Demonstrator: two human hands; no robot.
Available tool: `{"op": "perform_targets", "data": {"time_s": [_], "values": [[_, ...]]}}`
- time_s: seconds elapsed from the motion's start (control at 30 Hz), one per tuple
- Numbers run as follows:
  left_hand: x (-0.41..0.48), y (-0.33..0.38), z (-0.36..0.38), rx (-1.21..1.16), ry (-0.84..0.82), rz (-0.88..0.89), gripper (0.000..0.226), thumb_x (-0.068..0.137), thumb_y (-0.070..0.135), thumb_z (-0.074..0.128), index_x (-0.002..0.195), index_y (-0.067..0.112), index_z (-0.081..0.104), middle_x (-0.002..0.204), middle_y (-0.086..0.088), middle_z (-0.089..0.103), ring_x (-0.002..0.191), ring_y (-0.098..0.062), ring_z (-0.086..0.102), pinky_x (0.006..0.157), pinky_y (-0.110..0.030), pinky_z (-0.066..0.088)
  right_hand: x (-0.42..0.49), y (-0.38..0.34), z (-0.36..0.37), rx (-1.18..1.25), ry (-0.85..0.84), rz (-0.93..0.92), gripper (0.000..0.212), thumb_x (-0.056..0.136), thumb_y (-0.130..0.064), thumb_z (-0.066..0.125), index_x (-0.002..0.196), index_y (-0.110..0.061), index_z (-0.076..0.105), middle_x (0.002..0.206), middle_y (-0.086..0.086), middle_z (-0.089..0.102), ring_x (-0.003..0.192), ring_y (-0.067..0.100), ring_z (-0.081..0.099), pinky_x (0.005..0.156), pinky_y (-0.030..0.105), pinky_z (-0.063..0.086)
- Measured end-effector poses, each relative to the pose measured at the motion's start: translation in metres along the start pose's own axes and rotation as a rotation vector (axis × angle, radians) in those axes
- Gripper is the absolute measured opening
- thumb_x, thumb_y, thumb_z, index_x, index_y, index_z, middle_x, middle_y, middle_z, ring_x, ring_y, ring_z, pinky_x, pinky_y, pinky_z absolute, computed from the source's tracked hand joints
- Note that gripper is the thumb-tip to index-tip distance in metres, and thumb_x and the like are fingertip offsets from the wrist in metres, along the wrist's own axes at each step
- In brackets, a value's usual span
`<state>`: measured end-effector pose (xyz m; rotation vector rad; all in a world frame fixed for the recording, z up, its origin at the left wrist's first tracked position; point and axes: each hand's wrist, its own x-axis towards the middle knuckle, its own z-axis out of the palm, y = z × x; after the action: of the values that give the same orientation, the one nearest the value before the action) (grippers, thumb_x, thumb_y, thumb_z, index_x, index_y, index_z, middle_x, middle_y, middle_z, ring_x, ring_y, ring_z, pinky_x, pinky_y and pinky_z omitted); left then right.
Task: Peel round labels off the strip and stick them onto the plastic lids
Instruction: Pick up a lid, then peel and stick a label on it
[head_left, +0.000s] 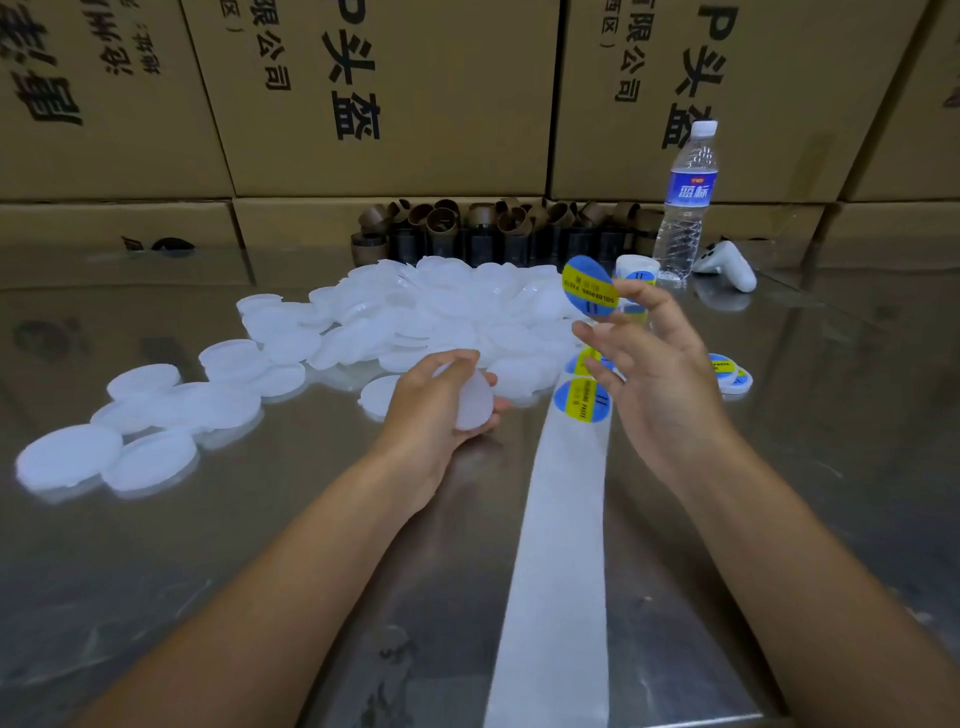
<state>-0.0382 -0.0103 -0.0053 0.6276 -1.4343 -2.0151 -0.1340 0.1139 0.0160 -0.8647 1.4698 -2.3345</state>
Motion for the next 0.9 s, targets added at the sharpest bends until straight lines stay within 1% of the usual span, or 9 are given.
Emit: {"op": "perform_targets", "data": {"time_s": [0.13,0.2,0.27,0.37,0.5,0.6,0.7,0.8,0.9], "values": [[0.0,0.005,-0.002,-0.13,-0.017,0.023,0.014,0.098,0.019,0.049,0.099,0.011,0.06,0.094,-0.014,0.065,0.064,-0.023,0.068,0.078,-0.036,0.056,-0.001,0.001,0.001,0.015,-0.039,0.014,0.031,0.071,-0.012,0.068,0.088,-0.037,0.061,0.087,-0.012,0.069,0.109,0.023,0.064,0.087,0.031,0.044],[-0.001,0.006,-0.001,-0.194,-0.077,-0.007,0.024,0.099,0.029,0.046,0.098,0.01,0.061,0.093,-0.015,0.067,0.067,-0.026,0.07,0.074,-0.035,0.057,-0.001,0.001,0.001,0.031,-0.07,0.029,0.035,0.066,-0.016,0.069,0.092,-0.038,0.06,0.087,-0.011,0.07,0.11,0.024,0.063,0.085,0.031,0.044],[-0.002,0.006,-0.001,-0.233,-0.142,-0.036,0.032,0.099,0.036,0.043,0.1,0.01,0.061,0.088,-0.015,0.071,0.068,-0.028,0.071,0.065,-0.032,0.06,-0.002,0.002,0.002,0.024,-0.113,0.037,0.039,0.069,-0.014,0.07,0.098,-0.037,0.059,0.085,-0.01,0.07,0.11,0.026,0.063,0.086,0.031,0.044],[-0.003,0.005,0.0,-0.265,-0.217,-0.069,0.038,0.099,0.041,0.04,0.103,0.008,0.057,0.082,-0.015,0.073,0.068,-0.031,0.07,0.058,-0.033,0.059,-0.003,0.002,0.002,-0.014,-0.166,0.056,0.04,0.07,-0.014,0.068,0.101,-0.038,0.059,0.08,-0.011,0.069,0.102,0.021,0.067,0.084,0.028,0.046],[-0.003,0.004,0.0,-0.244,-0.263,-0.104,0.044,0.099,0.047,0.034,0.102,0.007,0.05,0.084,-0.017,0.073,0.067,-0.032,0.07,0.064,-0.038,0.06,-0.003,0.003,0.003,-0.072,-0.217,0.065,0.038,0.089,-0.002,0.054,0.103,-0.037,0.061,0.077,-0.011,0.068,0.085,0.011,0.067,0.08,0.028,0.047],[-0.002,0.003,0.0,-0.189,-0.293,-0.132,0.058,0.098,0.052,0.029,0.117,0.002,0.051,0.089,-0.016,0.073,0.073,-0.031,0.071,0.064,-0.037,0.06,-0.004,0.003,0.005,-0.074,-0.252,0.064,0.041,0.093,0.002,0.046,0.097,-0.034,0.064,0.077,-0.005,0.064,0.073,0.01,0.064,0.073,0.025,0.046],[-0.002,0.001,0.0,-0.118,-0.325,-0.172,0.067,0.097,0.056,0.025,0.128,0.002,0.049,0.094,-0.014,0.073,0.082,-0.03,0.071,0.064,-0.037,0.059,-0.005,0.003,0.006,-0.053,-0.305,0.08,0.043,0.094,0.003,0.041,0.091,-0.03,0.068,0.078,-0.002,0.06,0.07,0.013,0.057,0.063,0.021,0.045],[-0.002,0.0,0.0,-0.047,-0.366,-0.185,0.07,0.096,0.059,0.02,0.124,0.005,0.054,0.099,-0.014,0.07,0.089,-0.032,0.068,0.068,-0.037,0.057,-0.007,0.003,0.008,-0.056,-0.369,0.101,0.042,0.094,0.002,0.04,0.087,-0.027,0.069,0.079,-0.003,0.061,0.069,0.011,0.055,0.058,0.022,0.041],[-0.002,-0.001,-0.001,-0.009,-0.395,-0.19,0.07,0.096,0.06,0.016,0.117,0.009,0.059,0.108,-0.013,0.068,0.1,-0.031,0.065,0.079,-0.041,0.055,-0.012,0.004,0.01,-0.171,-0.428,0.055,0.035,0.093,0.004,0.045,0.089,-0.022,0.067,0.075,-0.009,0.063,0.066,0.005,0.057,0.054,0.02,0.042]]}}
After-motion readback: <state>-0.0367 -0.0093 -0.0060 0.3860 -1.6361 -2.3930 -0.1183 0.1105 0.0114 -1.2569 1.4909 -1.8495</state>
